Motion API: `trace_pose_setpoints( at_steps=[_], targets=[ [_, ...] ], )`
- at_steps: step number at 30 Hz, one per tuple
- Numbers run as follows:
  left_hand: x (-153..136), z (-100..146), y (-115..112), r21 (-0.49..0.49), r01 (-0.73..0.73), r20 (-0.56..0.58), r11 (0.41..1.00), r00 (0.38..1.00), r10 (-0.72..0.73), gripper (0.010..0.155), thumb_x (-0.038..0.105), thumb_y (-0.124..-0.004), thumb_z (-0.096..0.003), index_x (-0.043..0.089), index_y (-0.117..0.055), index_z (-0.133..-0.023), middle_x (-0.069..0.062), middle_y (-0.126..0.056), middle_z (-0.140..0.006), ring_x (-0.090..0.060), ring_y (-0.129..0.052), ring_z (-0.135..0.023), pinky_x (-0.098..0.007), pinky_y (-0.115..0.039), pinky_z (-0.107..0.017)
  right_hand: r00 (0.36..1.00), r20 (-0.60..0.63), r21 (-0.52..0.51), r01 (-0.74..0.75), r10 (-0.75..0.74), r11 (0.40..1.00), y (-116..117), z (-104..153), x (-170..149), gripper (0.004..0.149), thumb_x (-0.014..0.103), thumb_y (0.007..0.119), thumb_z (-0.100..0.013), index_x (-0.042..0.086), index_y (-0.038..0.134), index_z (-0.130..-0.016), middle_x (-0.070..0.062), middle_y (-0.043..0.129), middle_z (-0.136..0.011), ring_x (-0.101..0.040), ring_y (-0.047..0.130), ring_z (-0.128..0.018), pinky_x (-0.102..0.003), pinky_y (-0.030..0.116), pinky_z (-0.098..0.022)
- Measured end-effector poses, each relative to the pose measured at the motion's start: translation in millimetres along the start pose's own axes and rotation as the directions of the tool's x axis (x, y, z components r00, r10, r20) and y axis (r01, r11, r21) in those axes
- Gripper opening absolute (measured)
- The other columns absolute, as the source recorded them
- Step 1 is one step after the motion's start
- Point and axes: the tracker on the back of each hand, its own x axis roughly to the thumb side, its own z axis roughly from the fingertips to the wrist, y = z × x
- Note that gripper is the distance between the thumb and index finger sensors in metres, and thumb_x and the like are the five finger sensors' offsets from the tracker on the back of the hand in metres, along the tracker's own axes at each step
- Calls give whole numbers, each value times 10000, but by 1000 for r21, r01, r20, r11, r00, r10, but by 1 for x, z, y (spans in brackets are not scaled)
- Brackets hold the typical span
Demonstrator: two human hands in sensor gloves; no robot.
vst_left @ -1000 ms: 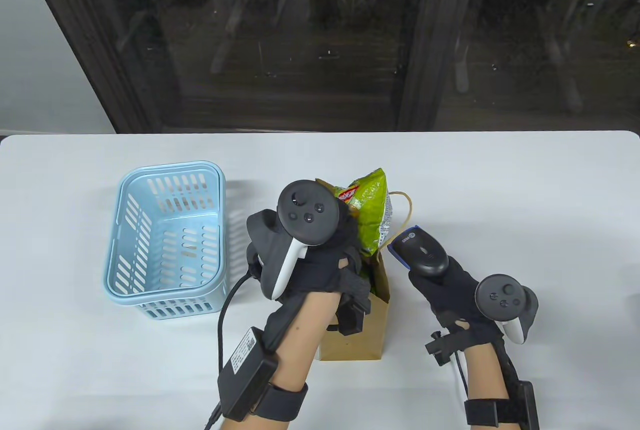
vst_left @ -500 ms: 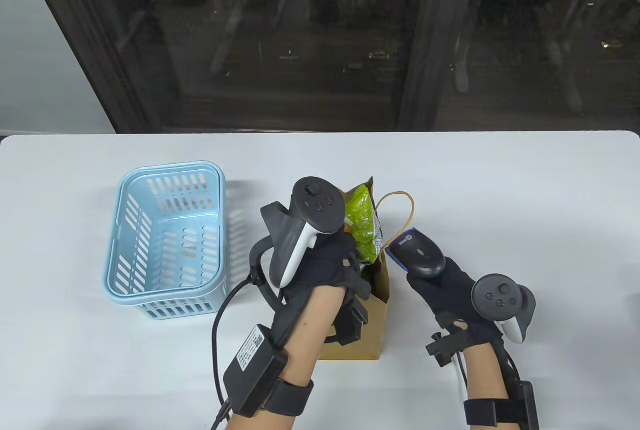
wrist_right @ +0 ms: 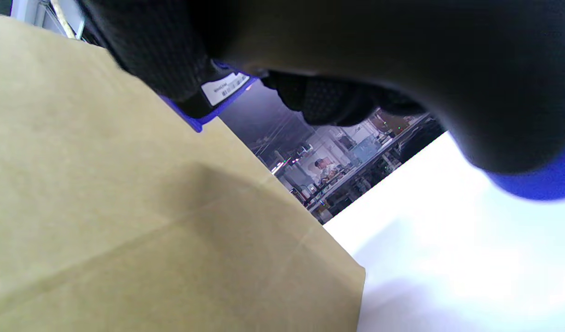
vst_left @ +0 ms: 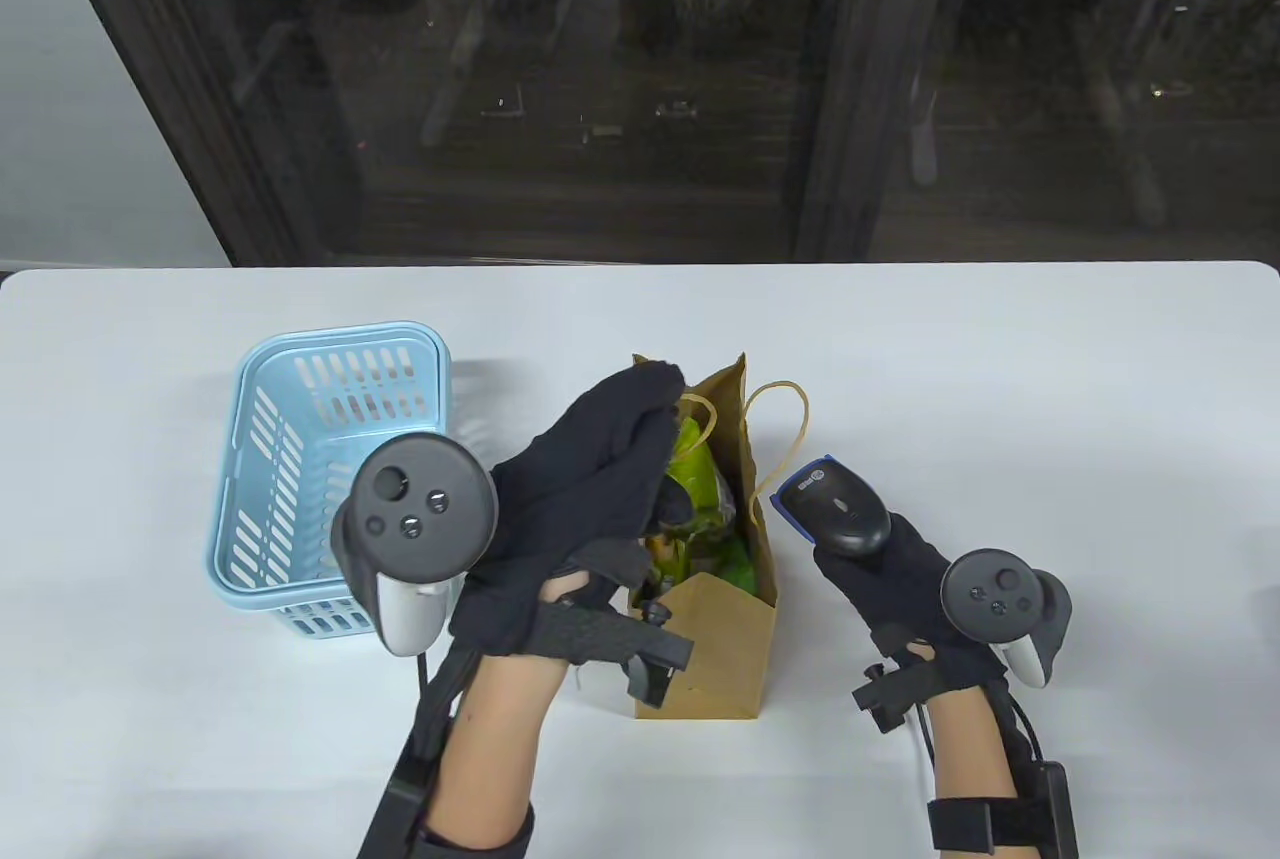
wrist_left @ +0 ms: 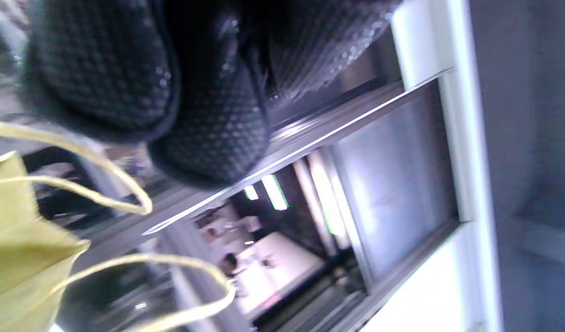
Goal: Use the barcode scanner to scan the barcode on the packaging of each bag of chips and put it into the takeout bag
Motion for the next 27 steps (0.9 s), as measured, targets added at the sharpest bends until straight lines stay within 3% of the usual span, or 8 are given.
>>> trace_pose_setpoints(
  at_steps=[3, 7, 9, 12, 15, 22, 25, 27],
  targets=[
    [-19, 17, 13, 81, 63, 108, 995, 992, -71, 442, 172, -785, -556, 129, -775, -997, -183, -807, -974, -397, -935, -766, -611, -784, -560, 1000, -1, -7, -4, 4, 1000, 0, 0, 0, 501, 470, 806, -566, 136, 733, -933, -115, 813, -878, -269, 942, -614, -414, 850, -453],
    [-57, 33, 12, 72, 344, 84, 936, 933, -349, 611, 236, -831, -545, 200, -591, -1106, -120, -571, -1154, -430, -552, -1051, -679, -494, -693, 1000, -1, -13, -24, 24, 1000, -1, 1, 1, 500, 465, 809, -567, 134, 733, -934, -118, 813, -878, -273, 943, -615, -418, 850, -453],
    [-78, 38, 6, 62, 457, 49, 887, 887, -460, 734, 285, -863, -529, 209, -451, -1131, -104, -438, -1186, -417, -363, -1079, -672, -373, -701, 1000, -1, -17, -27, 27, 999, -1, 1, 0, 498, 462, 809, -569, 132, 732, -934, -119, 811, -878, -275, 941, -615, -418, 849, -453],
    [-110, 43, 0, 47, 574, -6, 818, 819, -574, 802, 335, -891, -506, 196, -407, -1131, -101, -335, -1189, -385, -199, -1063, -647, -235, -684, 999, 3, -27, -39, 39, 999, -2, 2, 1, 499, 462, 808, -568, 132, 730, -935, -119, 810, -879, -277, 940, -616, -422, 847, -454],
    [-143, 46, -10, -24, 659, -37, 752, 751, -659, 820, 376, -902, -491, 189, -423, -1130, -104, -332, -1184, -380, -188, -1056, -639, -218, -675, 998, -5, -30, -61, 61, 998, -2, 2, 0, 502, 464, 809, -566, 131, 732, -934, -120, 811, -879, -278, 941, -614, -423, 847, -454],
    [-192, 62, -46, -130, 712, -53, 691, 690, -721, 783, 365, -904, -486, 158, -489, -1117, -139, -377, -1174, -389, -230, -1054, -634, -243, -680, 994, -46, -58, -102, 99, 993, -3, 3, -6, 503, 460, 806, -568, 125, 728, -936, -127, 806, -882, -284, 937, -619, -428, 844, -456],
    [-195, 63, -53, -190, 680, -83, 708, 708, -702, 779, 350, -899, -494, 152, -476, -1118, -138, -363, -1172, -391, -215, -1049, -632, -236, -680, 991, -64, -80, -121, 116, 989, -6, 4, -6, 510, 460, 801, -568, 119, 722, -939, -131, 800, -885, -288, 934, -621, -431, 841, -458],
    [-194, 64, -55, -174, 727, -89, 664, 660, -746, 798, 353, -898, -492, 148, -453, -1122, -145, -339, -1173, -401, -204, -1047, -637, -242, -680, 989, -74, -95, -135, 128, 986, -7, 5, -6, 512, 456, 797, -570, 113, 717, -942, -137, 795, -889, -293, 930, -626, -436, 839, -459]
  ],
)
